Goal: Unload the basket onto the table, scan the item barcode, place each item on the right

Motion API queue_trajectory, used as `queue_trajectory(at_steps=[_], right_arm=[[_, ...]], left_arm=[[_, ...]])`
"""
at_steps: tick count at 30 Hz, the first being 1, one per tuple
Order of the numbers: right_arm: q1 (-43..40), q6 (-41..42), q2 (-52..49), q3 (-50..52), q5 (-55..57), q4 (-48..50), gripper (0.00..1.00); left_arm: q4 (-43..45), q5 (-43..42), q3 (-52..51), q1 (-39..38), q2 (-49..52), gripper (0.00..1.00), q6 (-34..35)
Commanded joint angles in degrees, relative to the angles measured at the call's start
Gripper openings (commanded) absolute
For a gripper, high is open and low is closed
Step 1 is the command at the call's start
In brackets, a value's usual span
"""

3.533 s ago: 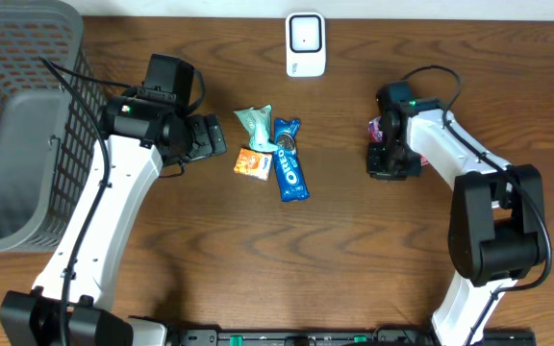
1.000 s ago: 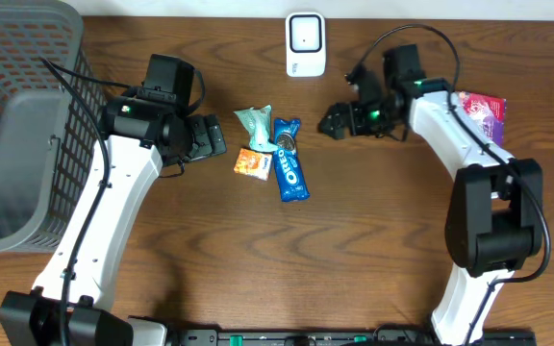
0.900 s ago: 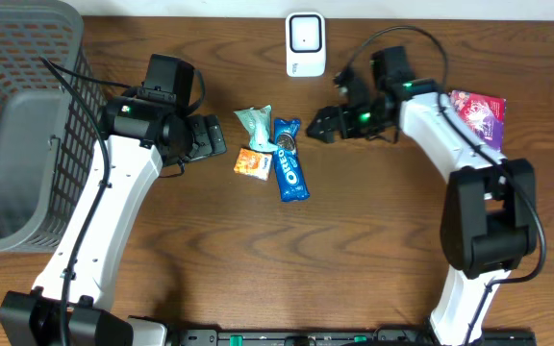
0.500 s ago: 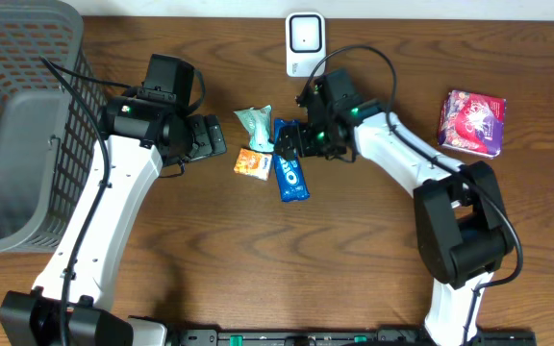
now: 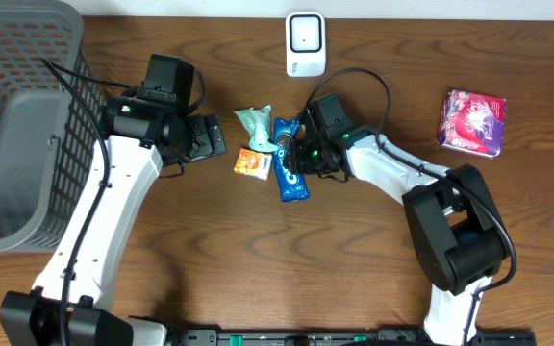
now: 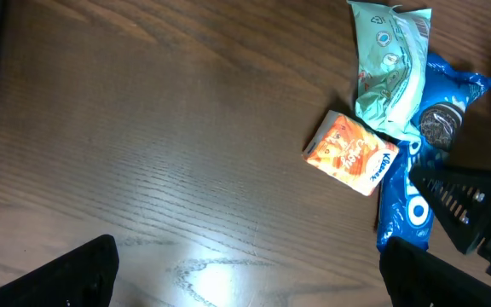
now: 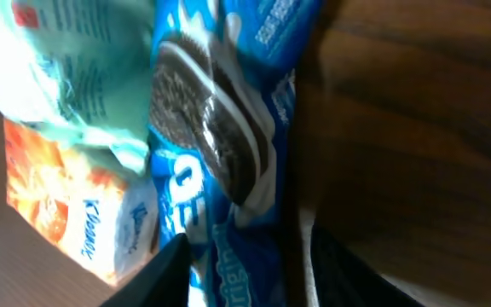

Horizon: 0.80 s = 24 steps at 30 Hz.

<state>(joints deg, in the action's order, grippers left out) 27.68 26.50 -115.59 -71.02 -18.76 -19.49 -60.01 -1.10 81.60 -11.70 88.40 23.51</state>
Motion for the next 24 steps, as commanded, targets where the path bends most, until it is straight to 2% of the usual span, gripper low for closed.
queue_trajectory(at_steps=[1, 2, 5, 10, 14, 17, 21, 24], right_arm=[[0.5, 2.4, 0.1, 2.6, 0.5, 1.4, 0.36], [0.5, 2.3, 0.1, 2.8, 0.5, 1.4, 0.31], [0.5, 2.4, 0.1, 3.2, 0.5, 1.3, 0.01], [0.7, 2.4, 0.2, 3.2, 0.4, 0.9, 0.01], [-1.5, 0.6, 5.7, 3.1, 2.5, -2.6, 0.01], [-2.5, 0.7, 10.6, 3.1, 11.4, -6.7, 0.01], [-2.2, 0.6, 18.4, 3.1, 29.2, -13.3, 0.01], [-2.0, -0.9, 21.6, 3.1, 37.2, -16.3, 0.01]], left_arm=[[-0.2, 0.7, -0.3, 0.2, 0.1, 0.98, -1.0], [-0.2, 0.7, -0.3, 0.2, 0.1, 0.98, -1.0], [-0.2, 0.7, -0.3, 0.2, 0.1, 0.98, -1.0], [-0.2, 0.7, -0.3, 0.2, 0.1, 0.98, -1.0], [-0.2, 0.7, -0.3, 0.2, 0.1, 0.98, -1.0], [-0.2, 0.7, -0.3, 0.2, 0.1, 0.98, -1.0], [-0.2, 0.7, -0.3, 0.2, 0.1, 0.98, -1.0], [-0.2, 0.7, -0.3, 0.2, 0.1, 0.98, -1.0]])
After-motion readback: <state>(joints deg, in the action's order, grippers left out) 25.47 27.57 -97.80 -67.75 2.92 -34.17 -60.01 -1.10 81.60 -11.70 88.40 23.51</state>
